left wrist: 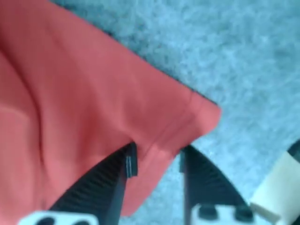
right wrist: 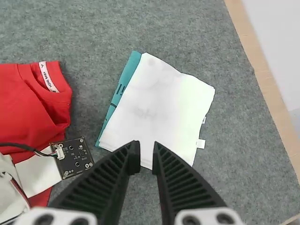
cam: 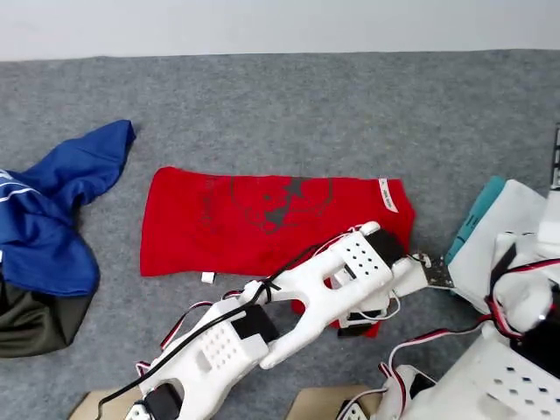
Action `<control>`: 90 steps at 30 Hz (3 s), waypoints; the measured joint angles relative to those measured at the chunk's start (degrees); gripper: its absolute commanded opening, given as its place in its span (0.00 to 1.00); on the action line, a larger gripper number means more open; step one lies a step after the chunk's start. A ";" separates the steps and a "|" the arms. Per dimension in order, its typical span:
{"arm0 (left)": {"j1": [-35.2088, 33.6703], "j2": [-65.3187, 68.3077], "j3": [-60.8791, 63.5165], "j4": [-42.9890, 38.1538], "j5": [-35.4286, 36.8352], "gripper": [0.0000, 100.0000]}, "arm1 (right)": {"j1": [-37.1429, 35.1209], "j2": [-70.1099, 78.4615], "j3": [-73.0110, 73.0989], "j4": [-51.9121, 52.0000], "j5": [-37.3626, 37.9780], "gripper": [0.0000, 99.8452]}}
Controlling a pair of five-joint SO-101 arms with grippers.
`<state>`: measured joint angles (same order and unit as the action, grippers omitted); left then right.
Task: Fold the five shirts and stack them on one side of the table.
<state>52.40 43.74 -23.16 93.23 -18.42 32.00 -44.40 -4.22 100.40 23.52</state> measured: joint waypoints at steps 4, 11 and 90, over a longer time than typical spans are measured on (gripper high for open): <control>-0.26 0.00 -1.14 -0.18 0.00 0.02 | 0.00 0.00 0.00 0.00 0.00 0.06; -0.26 0.00 -7.47 3.96 -0.18 0.00 | 0.00 0.00 0.00 0.00 0.00 0.06; -24.70 2.20 -9.41 -6.33 -10.81 0.15 | 0.00 0.00 0.00 0.00 0.00 0.06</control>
<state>27.69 45.93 -32.57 86.90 -29.23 32.00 -44.40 -4.22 100.40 23.52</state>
